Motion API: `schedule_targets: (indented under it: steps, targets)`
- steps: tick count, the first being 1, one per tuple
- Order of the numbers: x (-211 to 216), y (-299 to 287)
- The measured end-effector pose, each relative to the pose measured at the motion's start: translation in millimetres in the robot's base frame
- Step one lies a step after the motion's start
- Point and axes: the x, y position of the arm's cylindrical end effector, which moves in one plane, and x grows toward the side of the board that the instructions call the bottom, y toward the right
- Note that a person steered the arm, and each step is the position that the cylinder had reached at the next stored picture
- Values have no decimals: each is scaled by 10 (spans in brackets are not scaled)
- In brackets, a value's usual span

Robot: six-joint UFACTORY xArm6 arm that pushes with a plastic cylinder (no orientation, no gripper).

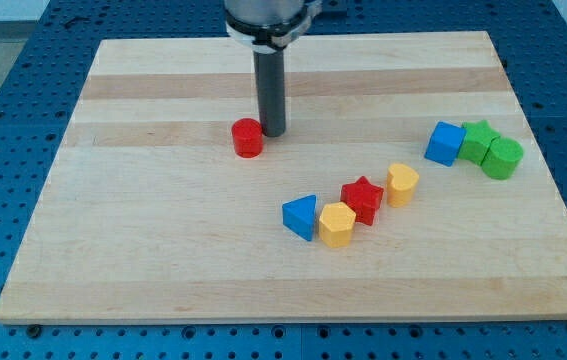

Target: Slide red circle closer to the blue triangle

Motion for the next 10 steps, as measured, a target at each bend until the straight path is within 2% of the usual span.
schedule_targets:
  steps: [1,2,3,4,5,6,7,8,9,10]
  targets:
    - [-501,-59]
    - [-287,-257]
    - [123,-292]
    - [312,213]
    - [313,780]
    - [106,710]
    - [-267,116]
    - [-446,-564]
    - [-96,-820]
    - [340,-572]
